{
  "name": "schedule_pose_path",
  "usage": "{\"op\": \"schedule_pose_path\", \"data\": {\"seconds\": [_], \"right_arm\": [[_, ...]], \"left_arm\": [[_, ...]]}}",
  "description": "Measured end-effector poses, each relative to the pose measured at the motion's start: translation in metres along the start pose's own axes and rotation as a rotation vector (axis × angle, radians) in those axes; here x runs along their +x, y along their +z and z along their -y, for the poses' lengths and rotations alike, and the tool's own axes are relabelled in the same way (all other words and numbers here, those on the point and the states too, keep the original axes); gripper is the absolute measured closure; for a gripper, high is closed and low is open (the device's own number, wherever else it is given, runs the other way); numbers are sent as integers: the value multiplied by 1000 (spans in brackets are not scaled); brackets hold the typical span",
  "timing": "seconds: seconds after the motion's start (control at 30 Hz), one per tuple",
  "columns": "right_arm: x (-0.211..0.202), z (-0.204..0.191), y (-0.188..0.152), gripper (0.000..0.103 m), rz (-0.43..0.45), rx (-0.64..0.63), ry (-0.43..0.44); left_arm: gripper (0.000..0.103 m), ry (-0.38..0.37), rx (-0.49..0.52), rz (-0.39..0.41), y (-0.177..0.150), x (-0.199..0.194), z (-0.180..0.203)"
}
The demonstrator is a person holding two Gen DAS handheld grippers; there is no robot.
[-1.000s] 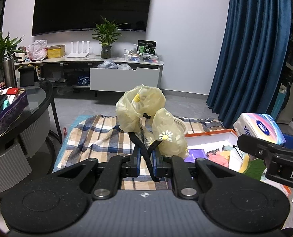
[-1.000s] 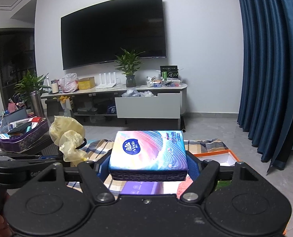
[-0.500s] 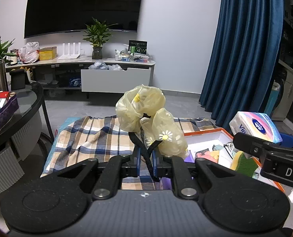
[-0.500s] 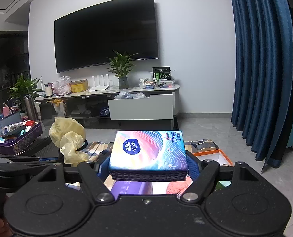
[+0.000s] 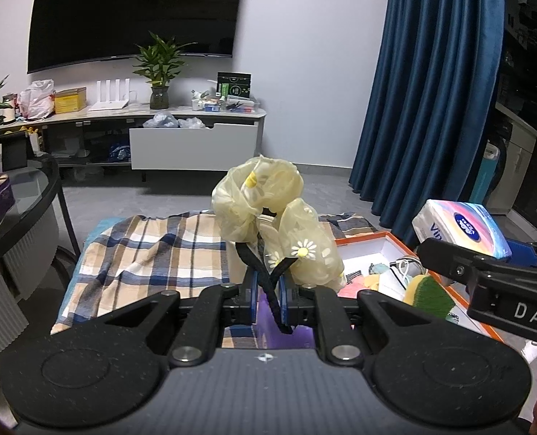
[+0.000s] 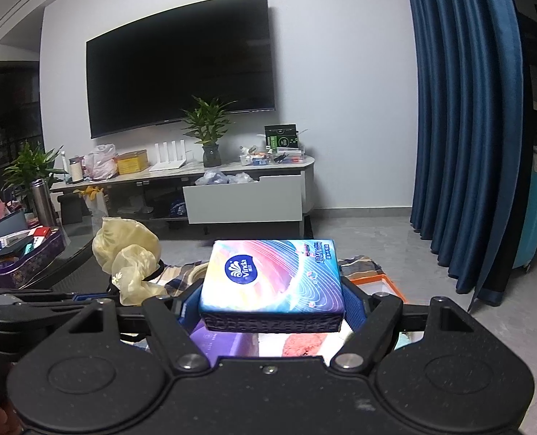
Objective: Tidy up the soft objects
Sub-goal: 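Carry the scrunchie and tissue pack with both grippers over the white box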
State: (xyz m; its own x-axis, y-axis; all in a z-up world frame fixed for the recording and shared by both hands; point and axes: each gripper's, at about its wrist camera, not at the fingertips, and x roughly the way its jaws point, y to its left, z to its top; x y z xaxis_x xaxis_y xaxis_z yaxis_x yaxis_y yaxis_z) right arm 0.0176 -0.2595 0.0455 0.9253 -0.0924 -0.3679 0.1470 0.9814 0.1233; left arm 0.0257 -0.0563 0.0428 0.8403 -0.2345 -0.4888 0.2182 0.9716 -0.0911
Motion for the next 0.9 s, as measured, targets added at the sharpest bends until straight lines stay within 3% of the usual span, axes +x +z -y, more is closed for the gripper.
{"op": "schedule_pose_path", "data": {"seconds": [0.9], "right_arm": [[1, 32, 0, 14, 3, 34, -71]], "left_arm": [[88, -75, 47, -24, -2, 16, 30]]}}
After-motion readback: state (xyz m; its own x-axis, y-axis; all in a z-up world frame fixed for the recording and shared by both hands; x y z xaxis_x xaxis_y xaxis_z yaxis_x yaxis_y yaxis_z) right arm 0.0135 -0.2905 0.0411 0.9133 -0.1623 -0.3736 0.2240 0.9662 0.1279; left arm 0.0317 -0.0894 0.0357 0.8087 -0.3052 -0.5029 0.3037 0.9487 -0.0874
